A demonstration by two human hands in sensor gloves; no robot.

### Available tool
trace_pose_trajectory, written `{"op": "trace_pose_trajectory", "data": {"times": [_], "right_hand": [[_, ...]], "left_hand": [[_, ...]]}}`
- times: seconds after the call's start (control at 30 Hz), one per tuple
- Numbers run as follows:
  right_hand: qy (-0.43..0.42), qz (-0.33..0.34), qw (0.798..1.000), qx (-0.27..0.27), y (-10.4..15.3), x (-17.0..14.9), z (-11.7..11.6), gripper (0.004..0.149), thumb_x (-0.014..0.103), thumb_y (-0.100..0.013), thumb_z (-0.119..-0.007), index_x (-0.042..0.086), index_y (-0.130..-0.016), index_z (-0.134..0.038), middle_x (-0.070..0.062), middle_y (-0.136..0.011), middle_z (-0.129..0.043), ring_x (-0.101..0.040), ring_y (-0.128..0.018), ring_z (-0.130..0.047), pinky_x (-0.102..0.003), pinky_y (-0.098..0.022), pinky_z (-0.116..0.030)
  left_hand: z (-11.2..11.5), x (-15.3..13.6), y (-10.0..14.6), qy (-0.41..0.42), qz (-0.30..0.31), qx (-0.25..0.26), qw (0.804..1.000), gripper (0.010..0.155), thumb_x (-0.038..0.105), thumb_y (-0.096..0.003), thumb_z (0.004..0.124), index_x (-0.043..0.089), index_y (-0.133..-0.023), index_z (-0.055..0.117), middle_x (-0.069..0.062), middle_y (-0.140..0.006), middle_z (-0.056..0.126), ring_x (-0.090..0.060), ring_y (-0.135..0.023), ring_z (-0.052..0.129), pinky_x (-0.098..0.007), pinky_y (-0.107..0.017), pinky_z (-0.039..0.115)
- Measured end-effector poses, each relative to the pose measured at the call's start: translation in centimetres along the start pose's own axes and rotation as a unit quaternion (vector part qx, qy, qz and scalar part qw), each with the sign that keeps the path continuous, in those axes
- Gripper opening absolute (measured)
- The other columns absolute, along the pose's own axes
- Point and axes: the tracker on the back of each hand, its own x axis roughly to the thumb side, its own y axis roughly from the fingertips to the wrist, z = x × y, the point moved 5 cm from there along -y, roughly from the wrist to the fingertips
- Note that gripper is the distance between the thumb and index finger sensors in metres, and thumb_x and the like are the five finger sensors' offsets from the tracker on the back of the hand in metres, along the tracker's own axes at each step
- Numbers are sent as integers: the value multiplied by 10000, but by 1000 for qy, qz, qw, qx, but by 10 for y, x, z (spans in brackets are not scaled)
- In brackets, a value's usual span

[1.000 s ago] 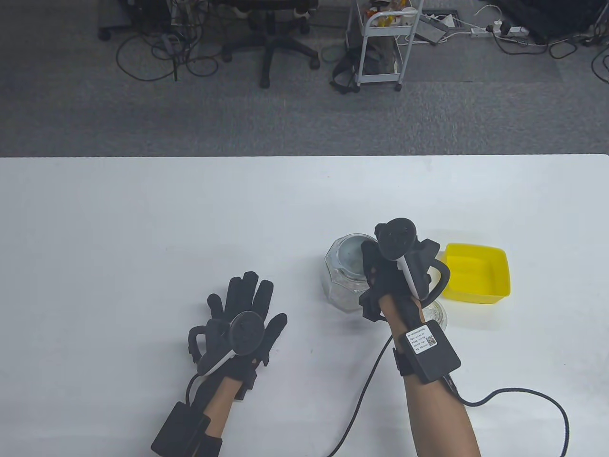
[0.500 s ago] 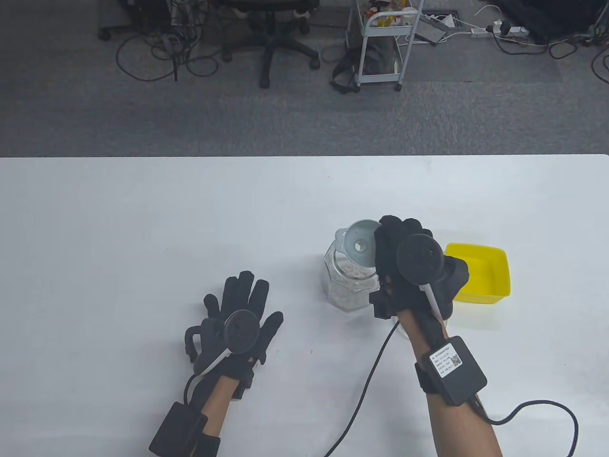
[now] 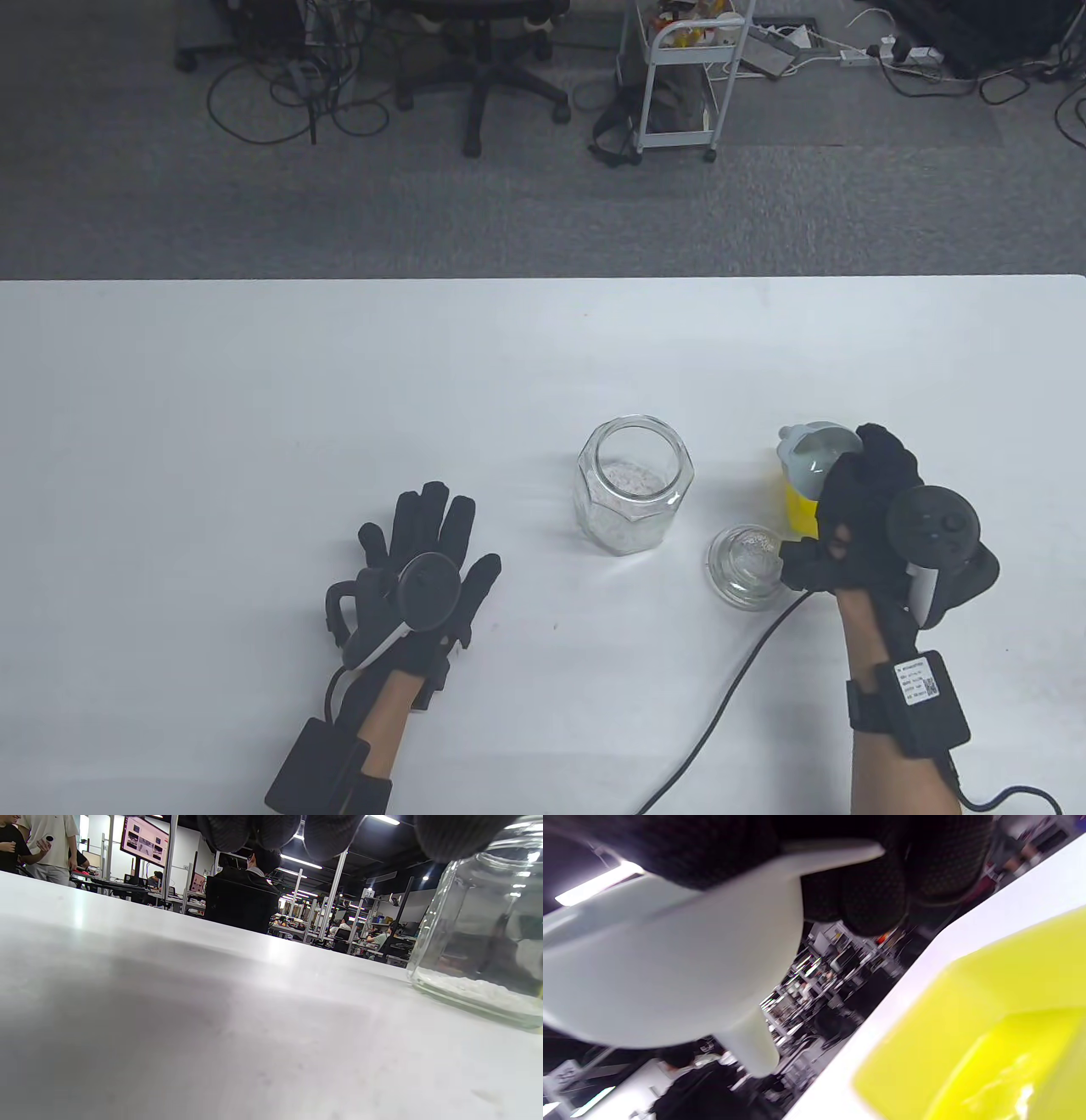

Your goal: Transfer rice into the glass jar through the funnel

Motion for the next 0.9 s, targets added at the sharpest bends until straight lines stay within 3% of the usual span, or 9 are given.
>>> {"op": "trace_pose_trajectory", "data": {"times": [0.37, 0.9], "right_hand": [[72, -72, 994, -26, -13, -34, 6, 459, 324, -449, -837, 282, -870, -658, -53, -835, -860, -297, -726, -937, -546, -593, -792], [150, -40, 987, -42, -12, -28, -3, 445, 322, -434, -888, 297, -844, -717, -11, -852, -927, -323, -888, -899, -542, -648, -769]], "left_hand": [[1, -2, 3, -6, -4, -10, 1000, 782, 716, -543, 650, 351, -1185, 395, -74, -1308, 297, -420, -1202, 358, -769, -742, 342], [2, 1, 3, -3, 5, -10, 1000, 781, 715, -540, 652, 350, -1184, 403, -70, -1309, 302, -415, -1204, 365, -768, -744, 344]]}}
